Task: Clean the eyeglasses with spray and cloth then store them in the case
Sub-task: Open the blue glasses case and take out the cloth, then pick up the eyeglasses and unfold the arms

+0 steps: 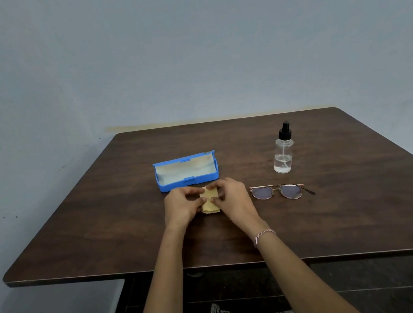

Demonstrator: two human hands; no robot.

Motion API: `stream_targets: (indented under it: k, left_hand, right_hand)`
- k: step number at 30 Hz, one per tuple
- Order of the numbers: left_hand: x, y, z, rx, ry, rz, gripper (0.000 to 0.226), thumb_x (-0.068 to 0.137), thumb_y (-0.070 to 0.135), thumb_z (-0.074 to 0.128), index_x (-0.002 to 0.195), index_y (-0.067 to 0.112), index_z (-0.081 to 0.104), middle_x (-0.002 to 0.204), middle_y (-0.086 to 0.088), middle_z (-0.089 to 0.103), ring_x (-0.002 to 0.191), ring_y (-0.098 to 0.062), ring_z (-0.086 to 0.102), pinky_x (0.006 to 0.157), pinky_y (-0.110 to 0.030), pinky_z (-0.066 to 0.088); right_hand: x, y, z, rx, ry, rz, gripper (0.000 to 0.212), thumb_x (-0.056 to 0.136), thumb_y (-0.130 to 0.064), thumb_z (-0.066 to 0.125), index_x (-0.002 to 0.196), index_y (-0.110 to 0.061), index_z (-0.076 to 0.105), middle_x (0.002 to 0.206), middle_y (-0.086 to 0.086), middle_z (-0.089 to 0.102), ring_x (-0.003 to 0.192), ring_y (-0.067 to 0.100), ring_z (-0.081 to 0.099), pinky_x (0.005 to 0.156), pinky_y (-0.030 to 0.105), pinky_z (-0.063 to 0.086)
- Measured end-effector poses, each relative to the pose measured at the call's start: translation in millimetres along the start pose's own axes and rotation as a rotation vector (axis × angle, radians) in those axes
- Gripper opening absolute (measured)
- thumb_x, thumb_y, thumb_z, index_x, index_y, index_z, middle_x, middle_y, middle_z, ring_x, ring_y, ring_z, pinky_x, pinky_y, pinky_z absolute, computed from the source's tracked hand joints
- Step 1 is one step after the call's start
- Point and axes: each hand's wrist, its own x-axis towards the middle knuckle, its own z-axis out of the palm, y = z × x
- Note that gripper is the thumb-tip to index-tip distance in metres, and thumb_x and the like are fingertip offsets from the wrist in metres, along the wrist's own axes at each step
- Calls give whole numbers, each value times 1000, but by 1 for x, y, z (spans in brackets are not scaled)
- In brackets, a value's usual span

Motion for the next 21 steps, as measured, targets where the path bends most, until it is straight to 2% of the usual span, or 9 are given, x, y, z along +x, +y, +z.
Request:
stream_targets:
  k: [2,4,7,10,13,15,18,21]
  left_hand:
    - [1,0,3,172,33,32,25,76,17,77,100,21,73,97,3,71,86,-10,64,83,-28,53]
    - [-1,1,5,254,75,58,23,77,19,75,100,22,72,97,5,70,86,-7,60,82,-27,51]
    - [-2,3,10,254,196,143,19,80,22,72,99,20,72,97,5,70,86,-8,61,79,-24,48]
    - [-7,14,24,202,271,271,12,84,20,68,94,17,73,95,2,67,84,-12,63,75,-23,47]
    - [-12,31,47,190,221,387,14,87,15,64,97,13,73,95,0,65,82,-14,62,77,-26,49]
    - [-15,40,65,231,159,466,15,88,13,61,98,13,72,96,-2,64,84,-16,61,78,-27,48]
    - [-16,48,87,359,62,550,19,92,15,55,103,14,70,101,-1,61,96,-16,56,80,-28,46]
    - [-15,52,97,486,-9,603,25,96,19,47,110,14,68,109,-1,58,107,-15,49,79,-26,43]
  right_hand:
    - [-2,2,2,-117,9,-50,33,84,-8,64,116,-12,64,110,5,57,103,20,48,88,27,41]
    - [-5,5,1,-138,35,-66,31,86,-12,63,117,-11,63,112,6,54,108,21,45,89,26,38]
    - [-6,10,-9,-97,107,-87,23,87,-13,62,109,-9,67,105,7,55,104,21,50,89,23,38]
    - [-7,23,-31,-51,215,-89,14,87,-12,63,99,-10,71,94,5,56,90,24,59,85,35,49]
    - [-12,44,-65,-55,317,-99,13,87,-5,63,95,-6,72,90,7,59,82,22,60,80,30,49]
    - [-15,61,-88,-105,342,-95,14,86,0,62,93,-4,73,94,9,63,85,22,60,81,25,47]
    - [-17,87,-114,-199,323,-55,17,85,3,61,95,-2,73,85,8,58,85,30,58,75,30,44]
    - [-24,108,-128,-268,273,-21,17,86,1,61,98,-1,72,81,4,51,84,30,57,74,31,44]
